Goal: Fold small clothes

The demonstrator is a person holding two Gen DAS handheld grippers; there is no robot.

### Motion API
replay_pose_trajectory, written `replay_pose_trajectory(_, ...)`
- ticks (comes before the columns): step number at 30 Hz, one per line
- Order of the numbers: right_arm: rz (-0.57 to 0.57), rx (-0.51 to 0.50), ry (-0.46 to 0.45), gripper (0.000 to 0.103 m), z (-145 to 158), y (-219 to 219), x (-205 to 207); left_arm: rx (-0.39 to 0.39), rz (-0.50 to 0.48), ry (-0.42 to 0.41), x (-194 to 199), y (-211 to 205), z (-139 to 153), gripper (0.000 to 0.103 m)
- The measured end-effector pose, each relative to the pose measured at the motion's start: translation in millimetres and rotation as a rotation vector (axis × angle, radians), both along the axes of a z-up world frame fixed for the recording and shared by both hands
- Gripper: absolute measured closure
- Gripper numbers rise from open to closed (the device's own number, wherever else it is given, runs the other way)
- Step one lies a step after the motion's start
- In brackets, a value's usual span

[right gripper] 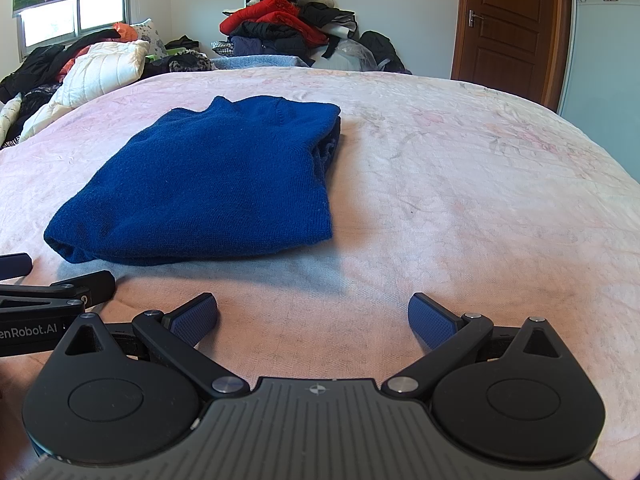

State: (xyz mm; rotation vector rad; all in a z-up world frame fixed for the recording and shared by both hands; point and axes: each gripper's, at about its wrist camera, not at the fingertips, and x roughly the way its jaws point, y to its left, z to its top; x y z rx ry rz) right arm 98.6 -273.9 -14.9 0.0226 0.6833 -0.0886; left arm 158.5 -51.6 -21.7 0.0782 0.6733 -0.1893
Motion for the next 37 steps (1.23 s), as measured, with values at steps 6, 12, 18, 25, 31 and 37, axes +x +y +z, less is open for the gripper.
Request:
replay_pose_trajectory(6,0.000,0.000,0.000,0.002,0.1,-1.1,0.2,0.000,0.000,0.001,0.1,0.0,0.0,0.000)
replay_pose_trajectory(12,0.000,0.000,0.000,0.002,-0.1,-0.7,-0.1,0.001,0.007,0.004,-2.1,-0.3,1.7,0.000)
replay_pose_trajectory(18,0.000,0.000,0.000,0.002,0.0,-0.1,-0.1,0.000,0.008,0.010,-2.0,-1.4,3.4,0.000)
replay_pose_trajectory(25,0.000,0.000,0.000,0.002,0.0,0.0,0.0,-0.004,-0.003,0.017,-0.8,-0.3,4.3,0.000)
replay_pose_trajectory(31,0.000,0.000,0.000,0.002,-0.1,0.0,0.1,0.008,0.005,0.020,-1.4,-1.3,4.1,0.000)
replay_pose_trajectory(37,0.000,0.000,0.000,0.002,-0.1,0.0,0.1,0.001,0.007,0.017,-1.4,-0.9,3.0,0.000)
